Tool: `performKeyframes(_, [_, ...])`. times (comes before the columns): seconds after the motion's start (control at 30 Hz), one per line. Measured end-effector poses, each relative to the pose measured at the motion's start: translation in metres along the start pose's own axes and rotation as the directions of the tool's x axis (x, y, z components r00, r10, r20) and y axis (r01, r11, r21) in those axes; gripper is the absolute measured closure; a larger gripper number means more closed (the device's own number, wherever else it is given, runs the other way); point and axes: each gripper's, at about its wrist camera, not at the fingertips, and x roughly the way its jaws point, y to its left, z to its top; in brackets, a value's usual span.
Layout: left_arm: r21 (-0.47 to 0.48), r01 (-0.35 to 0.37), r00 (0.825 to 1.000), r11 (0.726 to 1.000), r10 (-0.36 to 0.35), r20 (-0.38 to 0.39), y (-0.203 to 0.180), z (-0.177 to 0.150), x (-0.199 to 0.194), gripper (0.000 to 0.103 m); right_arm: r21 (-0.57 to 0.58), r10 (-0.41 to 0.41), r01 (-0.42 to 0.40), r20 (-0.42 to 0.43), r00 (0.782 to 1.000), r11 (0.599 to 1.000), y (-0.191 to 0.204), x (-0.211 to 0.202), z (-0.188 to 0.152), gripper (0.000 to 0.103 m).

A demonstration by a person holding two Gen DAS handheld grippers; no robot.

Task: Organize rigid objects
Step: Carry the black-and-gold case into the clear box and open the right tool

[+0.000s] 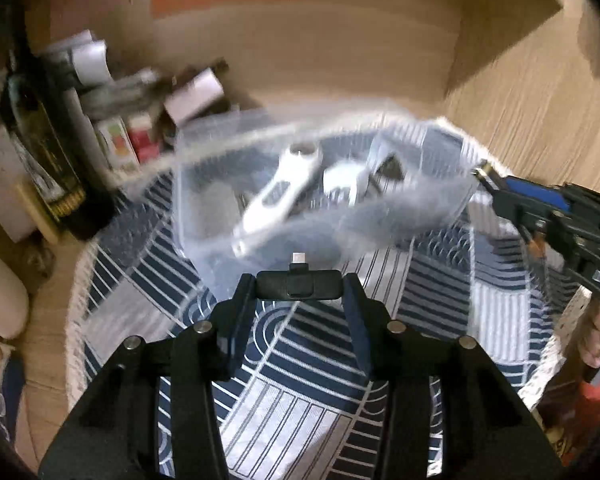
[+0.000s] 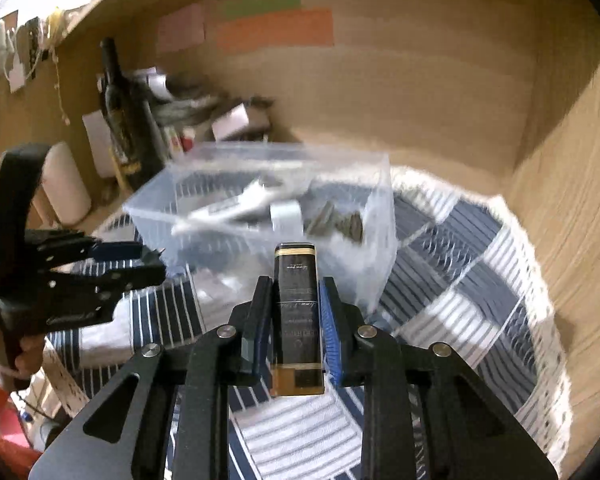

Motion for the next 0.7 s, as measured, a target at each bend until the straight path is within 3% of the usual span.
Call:
performKeyframes(0.27, [-0.021, -0.016, 0.990, 1.000, 0.019, 0.143, 0.008, 0.033, -0.037, 0.059, -0.043, -0.001, 0.006, 0.103, 0.995, 0.999, 0.010, -0.006, 0.040, 0.082])
performKeyframes(0.4, [-0.031, -0.016, 0.984, 0.999, 0.021, 0.176, 0.011, 0.048, -0.041, 0.059, -0.068, 0.005, 0.004, 0.130, 0.991, 0.998, 0.015, -0.002, 0.057, 0.082])
performKeyframes(0.57, [-0.037, -0.016, 0.984, 0.999, 0.022, 0.178, 0.013, 0.063, -0.028, 0.060, -0.079, 0.006, 0.004, 0.124, 0.992, 0.997, 0.018, 0.018, 0.073, 0.082])
performKeyframes(0.7, [-0.038, -0.009, 0.993, 0.999, 0.014, 0.118, 0.014, 0.069, 0.003, 0.060, -0.063, -0.013, 0.017, 0.060, 0.998, 0.998, 0.011, 0.050, 0.074, 0.082])
